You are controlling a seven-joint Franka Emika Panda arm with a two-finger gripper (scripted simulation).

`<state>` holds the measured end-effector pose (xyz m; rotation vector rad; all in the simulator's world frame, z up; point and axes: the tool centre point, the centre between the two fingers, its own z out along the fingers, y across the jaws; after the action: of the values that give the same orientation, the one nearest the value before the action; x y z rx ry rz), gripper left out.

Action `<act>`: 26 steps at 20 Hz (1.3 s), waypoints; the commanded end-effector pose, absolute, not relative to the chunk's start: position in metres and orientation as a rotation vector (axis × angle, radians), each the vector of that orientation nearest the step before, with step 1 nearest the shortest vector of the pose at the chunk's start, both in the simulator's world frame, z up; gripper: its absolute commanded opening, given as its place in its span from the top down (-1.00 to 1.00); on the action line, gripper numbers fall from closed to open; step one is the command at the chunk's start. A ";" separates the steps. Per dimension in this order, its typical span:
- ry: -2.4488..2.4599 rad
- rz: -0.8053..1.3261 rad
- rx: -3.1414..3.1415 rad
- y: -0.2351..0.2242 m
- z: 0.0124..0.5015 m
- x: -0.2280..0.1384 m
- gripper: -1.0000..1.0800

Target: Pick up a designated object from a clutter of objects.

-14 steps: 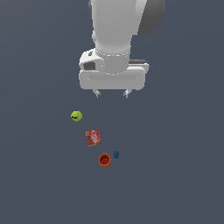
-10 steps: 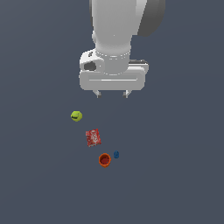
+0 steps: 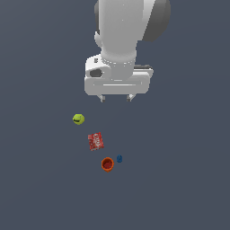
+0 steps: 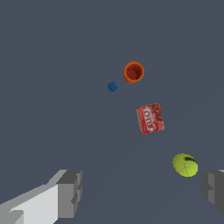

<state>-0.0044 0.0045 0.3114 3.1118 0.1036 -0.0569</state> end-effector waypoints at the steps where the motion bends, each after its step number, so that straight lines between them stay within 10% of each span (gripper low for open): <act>1: 0.105 -0.057 3.112 0.004 0.311 -0.004 -0.92; 26: 0.349 -0.018 3.115 -0.078 0.129 0.026 -0.92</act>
<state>0.0262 -0.0717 0.1439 3.1156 0.3284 -0.0241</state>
